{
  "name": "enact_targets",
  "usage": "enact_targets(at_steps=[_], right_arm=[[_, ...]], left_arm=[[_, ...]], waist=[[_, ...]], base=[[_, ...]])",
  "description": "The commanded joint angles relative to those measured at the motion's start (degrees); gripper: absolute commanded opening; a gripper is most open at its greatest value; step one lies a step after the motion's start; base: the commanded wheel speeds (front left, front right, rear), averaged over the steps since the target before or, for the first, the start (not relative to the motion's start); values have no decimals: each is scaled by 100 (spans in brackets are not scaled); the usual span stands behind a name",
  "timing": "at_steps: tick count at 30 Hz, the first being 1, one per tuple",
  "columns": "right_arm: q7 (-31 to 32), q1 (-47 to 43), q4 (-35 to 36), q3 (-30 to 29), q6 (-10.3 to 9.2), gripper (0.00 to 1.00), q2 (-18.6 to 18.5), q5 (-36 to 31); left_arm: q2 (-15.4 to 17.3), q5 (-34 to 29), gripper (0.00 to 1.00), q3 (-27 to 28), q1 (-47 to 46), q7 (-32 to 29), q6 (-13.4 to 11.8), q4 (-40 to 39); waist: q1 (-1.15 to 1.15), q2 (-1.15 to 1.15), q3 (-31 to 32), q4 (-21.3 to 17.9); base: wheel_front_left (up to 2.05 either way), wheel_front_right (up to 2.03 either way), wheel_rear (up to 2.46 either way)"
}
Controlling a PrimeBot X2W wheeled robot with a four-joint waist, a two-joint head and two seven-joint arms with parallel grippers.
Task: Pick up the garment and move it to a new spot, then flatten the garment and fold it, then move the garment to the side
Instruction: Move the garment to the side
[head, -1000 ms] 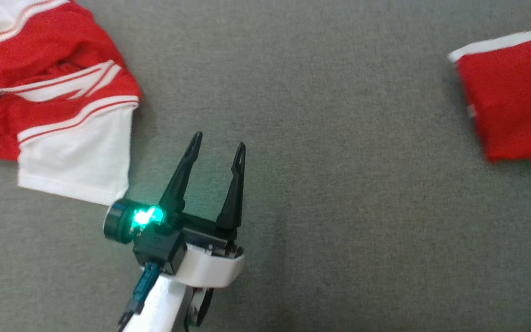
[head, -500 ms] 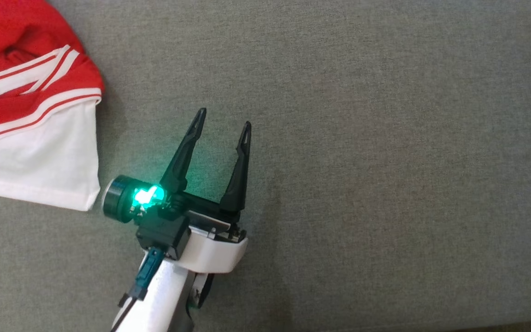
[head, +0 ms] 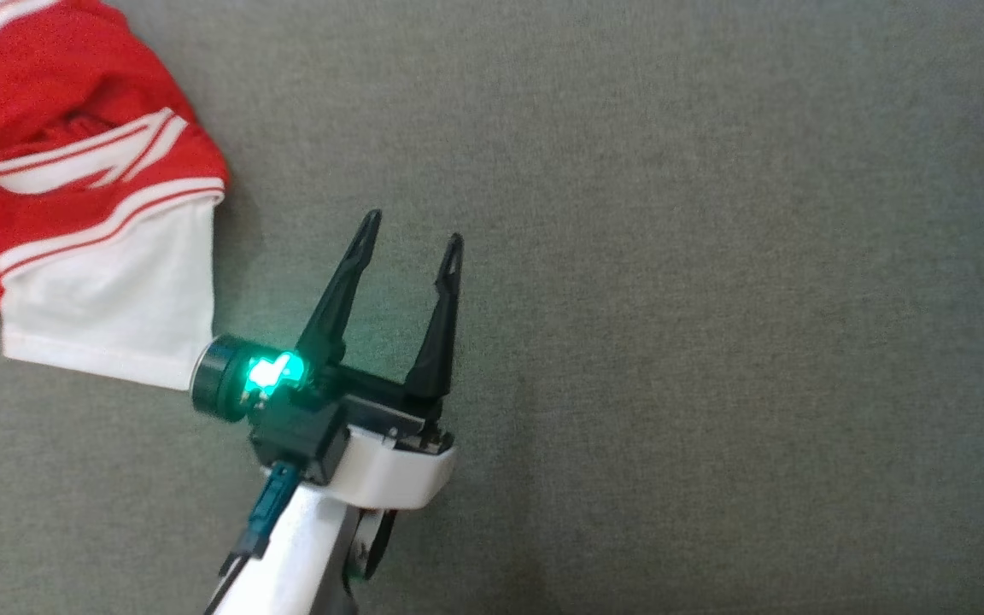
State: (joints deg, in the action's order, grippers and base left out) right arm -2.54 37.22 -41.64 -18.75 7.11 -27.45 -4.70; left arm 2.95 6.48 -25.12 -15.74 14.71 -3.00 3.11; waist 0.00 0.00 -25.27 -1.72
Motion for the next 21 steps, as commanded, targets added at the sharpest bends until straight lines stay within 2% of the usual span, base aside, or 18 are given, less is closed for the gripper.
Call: enact_targets(at_steps=[1, 5, 10, 15, 17, 19, 21], right_arm=[[-76, -313, 326, 239, 37, 100, 157, 240], [-216, -780, 778, 855, 37, 100, 618, 728], [-520, -1596, 1144, 1578, 37, 100, 1122, 1197], [-997, -2352, 1240, 2430, 37, 100, 1570, 1649], [-1135, -2622, 1242, 2712, 37, 100, 1675, 1820], [-1215, -2852, 1327, 2909, 37, 100, 1745, 1926], [-1233, -2944, 1405, 2950, 37, 100, 1773, 1948]], left_arm=[[-7, 96, 100, 214, 167, 29, -29, -130], [-7, 398, 100, 402, 454, 29, -228, 41], [-7, 671, 100, 541, 762, 29, -236, 388], [-7, 857, 100, 690, 1140, 29, -125, 642], [-7, 1074, 100, 716, 1320, 29, 10, 653], [-7, 1179, 100, 691, 1471, 29, 207, 691], [-7, 1167, 100, 719, 1520, 29, 246, 688]], waist=[[0, 0, 347, 35], [0, 0, 872, 107], [0, 0, 1542, 279], [0, 0, 2178, 409], [0, 0, 2419, 462], [0, 0, 2565, 522], [0, 0, 2616, 543]], base=[[0, 0, 0], [0, 0, 0], [0, 0, 0], [0, 0, 0], [0, 0, 0], [0, 0, 0], [0, 0, 0]])
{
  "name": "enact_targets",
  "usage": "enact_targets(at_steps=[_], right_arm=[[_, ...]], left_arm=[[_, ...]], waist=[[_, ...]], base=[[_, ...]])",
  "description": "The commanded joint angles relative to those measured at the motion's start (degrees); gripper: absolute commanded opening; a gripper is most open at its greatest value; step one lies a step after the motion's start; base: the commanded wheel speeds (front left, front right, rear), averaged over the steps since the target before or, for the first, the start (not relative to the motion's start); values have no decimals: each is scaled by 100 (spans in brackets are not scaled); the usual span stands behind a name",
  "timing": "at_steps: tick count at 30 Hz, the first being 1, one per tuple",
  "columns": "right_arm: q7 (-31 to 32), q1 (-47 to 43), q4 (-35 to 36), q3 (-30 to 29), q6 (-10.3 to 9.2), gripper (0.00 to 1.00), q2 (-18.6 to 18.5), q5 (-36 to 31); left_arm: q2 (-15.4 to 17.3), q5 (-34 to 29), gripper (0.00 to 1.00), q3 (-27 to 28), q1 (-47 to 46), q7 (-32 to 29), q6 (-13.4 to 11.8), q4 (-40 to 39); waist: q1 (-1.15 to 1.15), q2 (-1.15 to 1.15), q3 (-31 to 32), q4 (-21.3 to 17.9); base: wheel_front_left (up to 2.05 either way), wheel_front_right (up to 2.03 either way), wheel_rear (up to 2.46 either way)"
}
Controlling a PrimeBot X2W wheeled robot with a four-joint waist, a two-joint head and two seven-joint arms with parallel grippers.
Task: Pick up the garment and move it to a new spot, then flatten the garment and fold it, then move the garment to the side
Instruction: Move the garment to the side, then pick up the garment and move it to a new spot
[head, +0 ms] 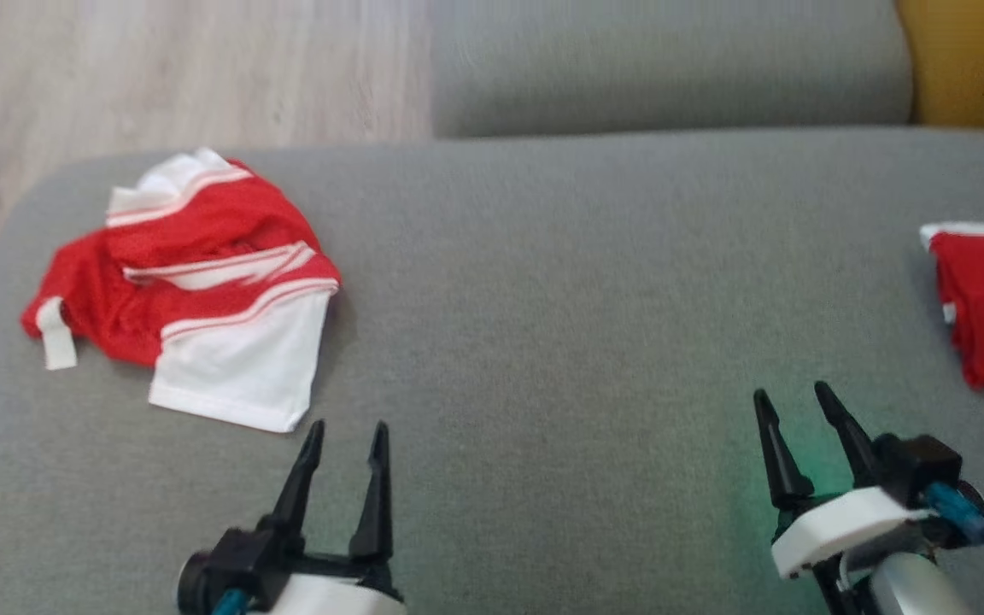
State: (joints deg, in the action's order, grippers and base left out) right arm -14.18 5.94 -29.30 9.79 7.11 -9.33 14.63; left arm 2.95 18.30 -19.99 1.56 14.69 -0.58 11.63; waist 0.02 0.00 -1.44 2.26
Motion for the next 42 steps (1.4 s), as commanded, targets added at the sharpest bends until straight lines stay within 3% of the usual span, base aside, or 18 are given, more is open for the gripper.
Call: enact_targets(at_steps=[1, 7, 14, 42], right_arm=[[-75, 110, 379, 126, 37, 100, -13, -9], [-80, -557, 1408, -89, 37, 100, 192, -232], [-81, -1259, 1865, -414, 37, 100, 445, -490], [-82, -1581, 2102, -706, 37, 100, 644, -708]], left_arm=[[-7, -49, 100, 261, -172, 31, 9, -195], [-7, -522, 100, 592, 115, 31, -91, -632], [-7, -821, 100, 882, 662, 31, -212, -958], [-7, -959, 100, 967, 695, 31, -56, -897]], waist=[[-2, 0, 277, 160], [-2, 0, 529, 196], [-2, 0, 851, 196], [-2, 0, 997, 277]], base=[[0, 0, 0], [0, 0, 0], [0, 0, 0], [0, 0, 0]])
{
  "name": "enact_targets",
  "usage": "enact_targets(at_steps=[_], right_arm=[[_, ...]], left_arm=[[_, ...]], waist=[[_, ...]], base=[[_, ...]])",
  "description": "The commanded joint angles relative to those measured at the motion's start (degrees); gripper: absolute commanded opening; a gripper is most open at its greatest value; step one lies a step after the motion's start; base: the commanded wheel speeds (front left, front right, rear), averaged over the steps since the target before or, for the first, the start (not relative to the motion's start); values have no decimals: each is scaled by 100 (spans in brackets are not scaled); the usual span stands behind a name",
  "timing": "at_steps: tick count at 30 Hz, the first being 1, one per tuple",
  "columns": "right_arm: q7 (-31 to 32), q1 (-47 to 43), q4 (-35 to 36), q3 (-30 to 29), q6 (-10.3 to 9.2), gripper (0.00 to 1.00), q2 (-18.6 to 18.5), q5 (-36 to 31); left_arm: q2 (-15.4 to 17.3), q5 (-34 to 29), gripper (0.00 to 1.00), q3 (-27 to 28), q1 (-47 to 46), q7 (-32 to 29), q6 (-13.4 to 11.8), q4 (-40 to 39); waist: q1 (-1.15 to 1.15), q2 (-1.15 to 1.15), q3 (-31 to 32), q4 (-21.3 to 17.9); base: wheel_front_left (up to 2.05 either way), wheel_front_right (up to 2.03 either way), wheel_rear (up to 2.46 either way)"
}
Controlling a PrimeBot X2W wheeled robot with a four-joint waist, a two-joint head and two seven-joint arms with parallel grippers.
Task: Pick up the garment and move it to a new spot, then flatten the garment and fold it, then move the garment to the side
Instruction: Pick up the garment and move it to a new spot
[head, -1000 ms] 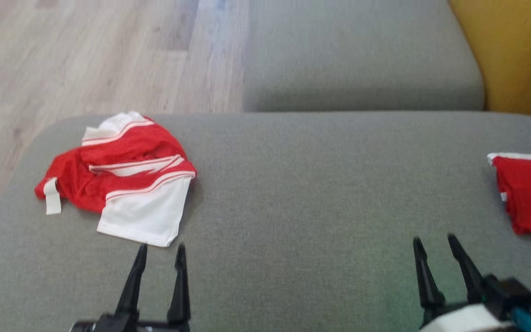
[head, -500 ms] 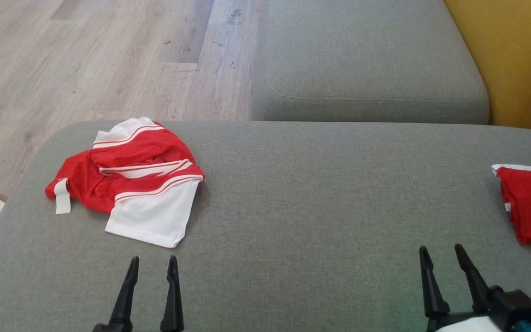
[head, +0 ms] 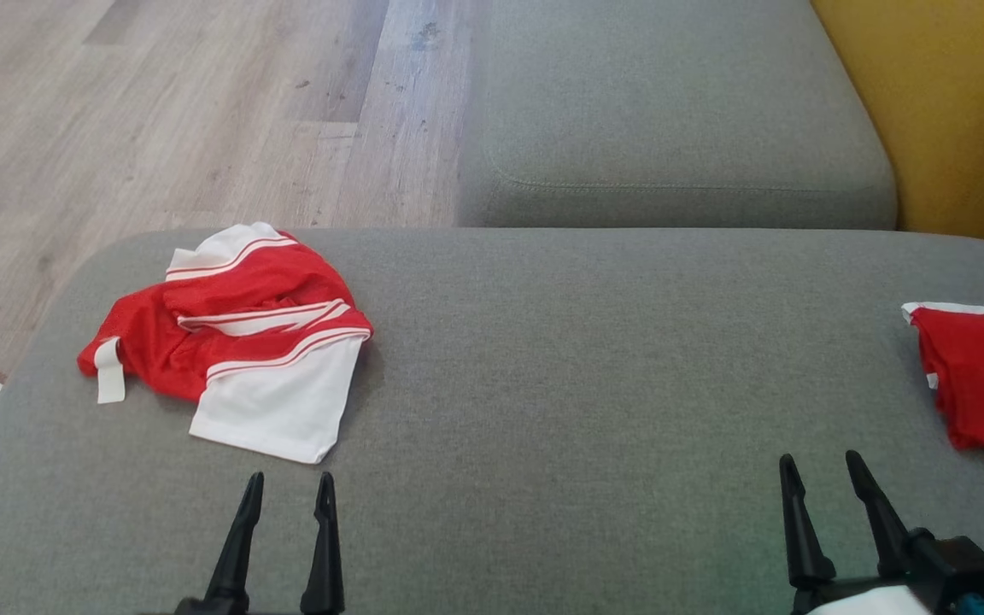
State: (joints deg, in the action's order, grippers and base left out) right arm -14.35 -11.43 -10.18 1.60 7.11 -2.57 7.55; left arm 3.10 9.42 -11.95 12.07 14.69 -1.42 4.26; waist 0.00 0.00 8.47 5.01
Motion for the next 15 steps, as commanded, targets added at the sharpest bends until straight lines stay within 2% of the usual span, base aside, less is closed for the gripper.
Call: enact_targets(at_steps=[1, 7, 15], right_arm=[[-64, 154, 191, 107, 37, 100, -33, 9], [-64, 108, 217, 54, 37, 100, -32, 4], [-64, 125, 282, 120, 37, 100, -32, 52]], left_arm=[[-23, -78, 100, 163, -362, 31, 33, -153], [-23, -124, 100, 145, -397, 31, 36, -115], [-23, -194, 100, 169, -535, 31, -14, -181]], waist=[[0, 0, 11, 4], [0, 0, -4, 132], [0, 0, -190, 974]], base=[[0, 0, 0], [0, 0, 0], [0, 0, 0]])
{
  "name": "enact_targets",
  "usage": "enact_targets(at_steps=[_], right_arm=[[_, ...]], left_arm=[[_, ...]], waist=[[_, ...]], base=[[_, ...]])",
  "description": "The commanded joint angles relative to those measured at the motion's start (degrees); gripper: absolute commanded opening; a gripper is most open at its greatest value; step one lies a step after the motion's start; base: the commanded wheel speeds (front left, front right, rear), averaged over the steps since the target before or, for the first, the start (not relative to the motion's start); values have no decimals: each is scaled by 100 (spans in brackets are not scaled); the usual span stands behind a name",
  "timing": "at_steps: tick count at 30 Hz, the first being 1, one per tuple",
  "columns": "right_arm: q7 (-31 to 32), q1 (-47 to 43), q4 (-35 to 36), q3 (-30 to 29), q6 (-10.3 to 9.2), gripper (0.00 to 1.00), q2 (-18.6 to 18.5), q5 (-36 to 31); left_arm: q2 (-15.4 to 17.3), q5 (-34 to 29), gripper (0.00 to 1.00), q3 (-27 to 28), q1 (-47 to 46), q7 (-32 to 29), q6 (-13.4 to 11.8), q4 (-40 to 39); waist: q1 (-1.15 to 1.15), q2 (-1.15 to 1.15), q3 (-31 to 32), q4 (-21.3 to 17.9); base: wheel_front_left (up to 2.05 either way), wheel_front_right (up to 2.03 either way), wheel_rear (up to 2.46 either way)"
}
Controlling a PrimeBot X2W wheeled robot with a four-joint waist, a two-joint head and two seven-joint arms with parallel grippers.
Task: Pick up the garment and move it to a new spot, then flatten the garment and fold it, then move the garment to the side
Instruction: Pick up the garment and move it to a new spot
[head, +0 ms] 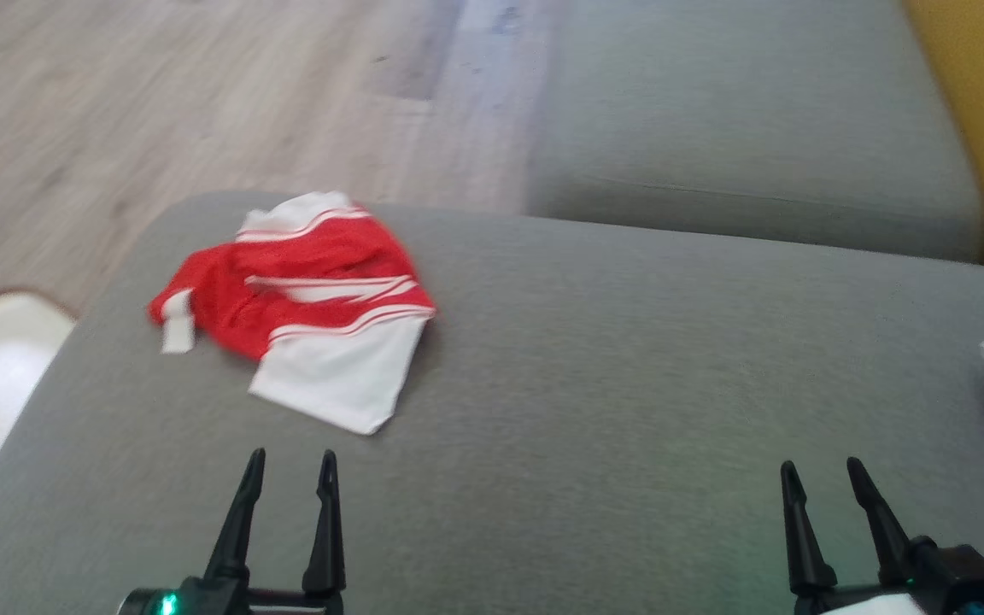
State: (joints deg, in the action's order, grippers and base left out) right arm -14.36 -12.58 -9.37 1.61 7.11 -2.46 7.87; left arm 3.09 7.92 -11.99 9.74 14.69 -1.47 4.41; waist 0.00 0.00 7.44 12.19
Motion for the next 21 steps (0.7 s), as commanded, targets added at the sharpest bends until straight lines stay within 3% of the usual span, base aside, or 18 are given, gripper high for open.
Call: enact_targets(at_steps=[1, 9, 21], right_arm=[[-63, 258, 205, 134, 37, 100, -43, 38], [-63, 371, 216, 217, 37, 100, -43, 112], [-63, 693, 146, 334, 37, 100, -42, -61]], left_arm=[[-22, -47, 100, 187, -303, 31, -19, -204], [-22, -106, 100, 320, -314, 31, -59, -303], [-22, -7, 100, 430, -311, 31, -247, -600]], waist=[[0, 0, -112, 384], [0, 0, -266, 1262], [0, 0, -621, 1552]], base=[[0, 0, 0], [0, 0, 0], [0, 0, 0]])
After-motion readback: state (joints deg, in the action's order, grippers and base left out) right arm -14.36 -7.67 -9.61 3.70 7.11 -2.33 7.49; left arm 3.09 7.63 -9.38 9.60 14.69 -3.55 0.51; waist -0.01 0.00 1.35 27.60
